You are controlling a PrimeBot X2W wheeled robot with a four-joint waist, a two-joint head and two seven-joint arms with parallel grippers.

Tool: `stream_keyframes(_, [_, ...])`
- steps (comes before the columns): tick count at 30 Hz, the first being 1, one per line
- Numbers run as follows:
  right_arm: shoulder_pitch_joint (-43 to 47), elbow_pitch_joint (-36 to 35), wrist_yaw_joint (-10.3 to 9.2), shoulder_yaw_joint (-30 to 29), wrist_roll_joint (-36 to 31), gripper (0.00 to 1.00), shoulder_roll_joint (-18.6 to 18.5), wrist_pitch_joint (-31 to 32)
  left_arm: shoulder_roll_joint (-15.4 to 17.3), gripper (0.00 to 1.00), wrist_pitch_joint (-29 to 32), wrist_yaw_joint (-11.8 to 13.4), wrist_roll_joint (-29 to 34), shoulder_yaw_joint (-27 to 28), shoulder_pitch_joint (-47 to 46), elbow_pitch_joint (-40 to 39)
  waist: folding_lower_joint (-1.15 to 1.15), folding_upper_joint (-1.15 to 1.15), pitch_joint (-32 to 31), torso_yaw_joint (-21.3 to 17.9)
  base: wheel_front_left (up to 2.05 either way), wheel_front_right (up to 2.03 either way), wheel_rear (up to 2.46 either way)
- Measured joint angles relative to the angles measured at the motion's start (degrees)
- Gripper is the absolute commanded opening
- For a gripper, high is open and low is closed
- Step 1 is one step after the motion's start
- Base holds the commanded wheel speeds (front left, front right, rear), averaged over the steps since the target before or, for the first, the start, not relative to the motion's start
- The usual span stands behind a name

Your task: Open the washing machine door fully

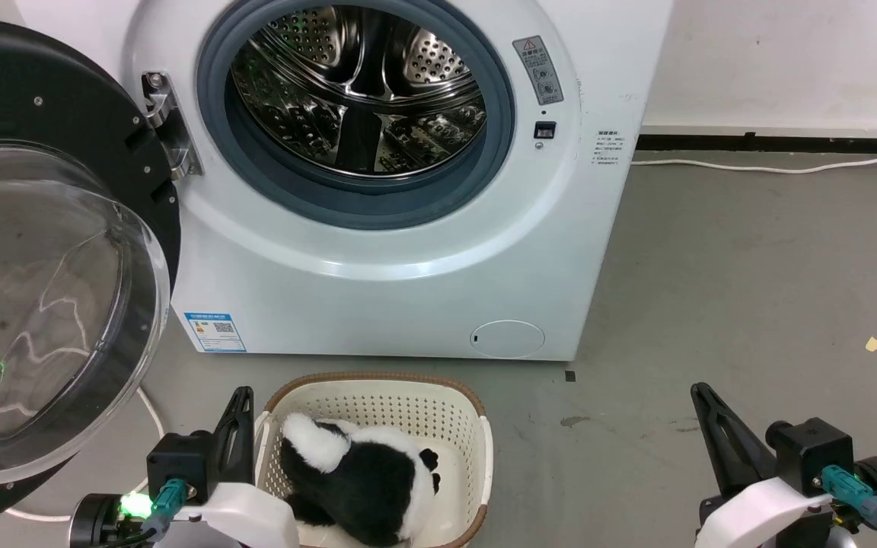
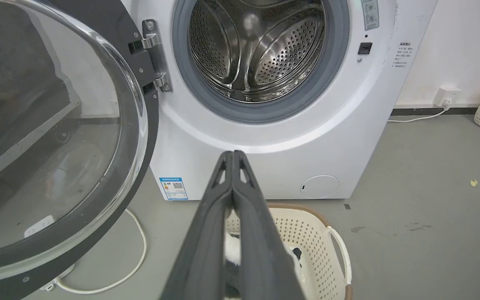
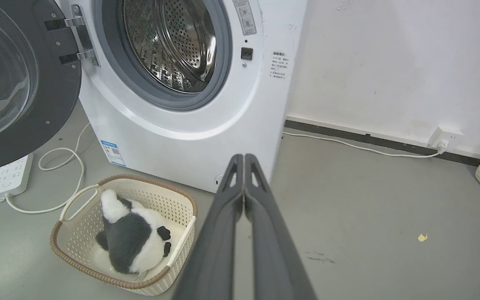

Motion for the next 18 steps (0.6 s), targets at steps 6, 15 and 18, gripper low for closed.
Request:
stream_keyframes(6, [0.0,0.0,0.0,0.0,0.0,0.0,0.0,0.0,0.0,0.0,0.0,0.0,0.0,0.0,0.0,0.0,0.0,0.0,0.0,0.0,0.0,0.0,0.0])
stream_keyframes(15, [0.0,0.0,0.0,0.0,0.0,0.0,0.0,0.0,0.0,0.0,0.0,0.0,0.0,0.0,0.0,0.0,0.0,0.0,0.0,0.0,0.0,0.0,0.0])
stream_keyframes(18, [0.0,0.0,0.0,0.0,0.0,0.0,0.0,0.0,0.0,0.0,0.0,0.0,0.0,0.0,0.0,0.0,0.0,0.0,0.0,0.0,0.0,0.0,0.0])
